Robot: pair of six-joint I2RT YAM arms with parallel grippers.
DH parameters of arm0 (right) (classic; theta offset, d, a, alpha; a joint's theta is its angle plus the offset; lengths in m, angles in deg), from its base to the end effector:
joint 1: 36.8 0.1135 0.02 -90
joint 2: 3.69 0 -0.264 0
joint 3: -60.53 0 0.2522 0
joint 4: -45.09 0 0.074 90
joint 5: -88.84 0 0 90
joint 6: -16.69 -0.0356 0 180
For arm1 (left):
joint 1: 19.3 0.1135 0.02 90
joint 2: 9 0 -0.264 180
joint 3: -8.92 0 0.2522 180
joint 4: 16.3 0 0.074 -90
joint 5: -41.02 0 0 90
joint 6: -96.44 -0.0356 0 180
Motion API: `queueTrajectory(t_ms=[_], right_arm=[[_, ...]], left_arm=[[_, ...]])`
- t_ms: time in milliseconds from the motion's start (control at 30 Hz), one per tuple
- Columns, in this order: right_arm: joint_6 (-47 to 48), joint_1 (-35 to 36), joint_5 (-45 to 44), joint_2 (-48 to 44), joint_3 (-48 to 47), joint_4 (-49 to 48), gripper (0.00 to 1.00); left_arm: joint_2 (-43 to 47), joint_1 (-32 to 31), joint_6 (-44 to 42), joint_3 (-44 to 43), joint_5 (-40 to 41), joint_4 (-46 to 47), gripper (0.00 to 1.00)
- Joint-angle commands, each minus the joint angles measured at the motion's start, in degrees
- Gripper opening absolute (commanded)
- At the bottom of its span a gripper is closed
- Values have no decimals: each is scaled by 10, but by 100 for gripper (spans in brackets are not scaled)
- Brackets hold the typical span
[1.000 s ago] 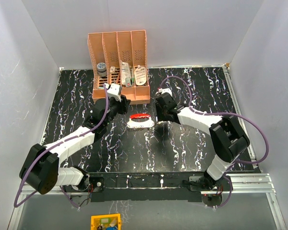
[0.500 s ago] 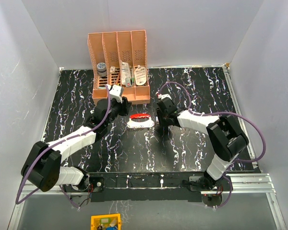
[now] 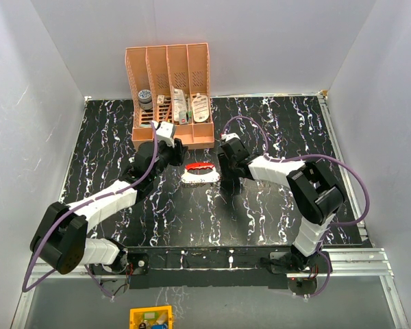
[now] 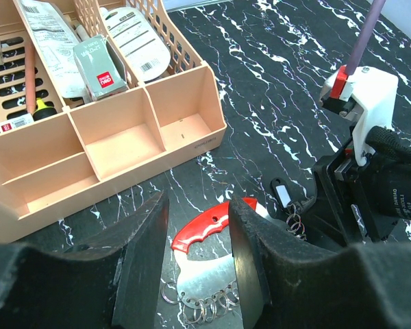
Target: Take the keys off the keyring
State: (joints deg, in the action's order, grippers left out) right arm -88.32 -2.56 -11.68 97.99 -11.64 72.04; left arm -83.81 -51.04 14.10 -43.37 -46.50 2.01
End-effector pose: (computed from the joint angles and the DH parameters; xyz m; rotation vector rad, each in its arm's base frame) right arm 0.2956 0.1933 0.1570 -0.3539 2.5099 0.1061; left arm 0.2500 -0.1529 0.2636 0.3149 1.6369 -0.4880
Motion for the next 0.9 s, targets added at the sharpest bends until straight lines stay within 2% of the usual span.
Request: queueTrajectory(t_ms=[0,133,267,500,733,867], right_arm=[[11,2,3,8,-18,-18,47],[11,9,-9,9,-37,1,47],[-3,35,-116,-15,-62,55,45],[-52,42,-204,-152,-46,81,46],[-81,42,-288,-254,-34,63,47],[-87,42,-313,-289,-29,57,47]], left_arm=[[4,-3,1,2,-3,9,40],[4,-3,1,0,-4,8,39],[-14,-3,-10,-14,-18,6,34],[-91,-3,-25,-90,-48,-37,40],[-243,-3,-18,-174,-177,-69,41],[-309,-3,-10,-210,-208,-70,41]])
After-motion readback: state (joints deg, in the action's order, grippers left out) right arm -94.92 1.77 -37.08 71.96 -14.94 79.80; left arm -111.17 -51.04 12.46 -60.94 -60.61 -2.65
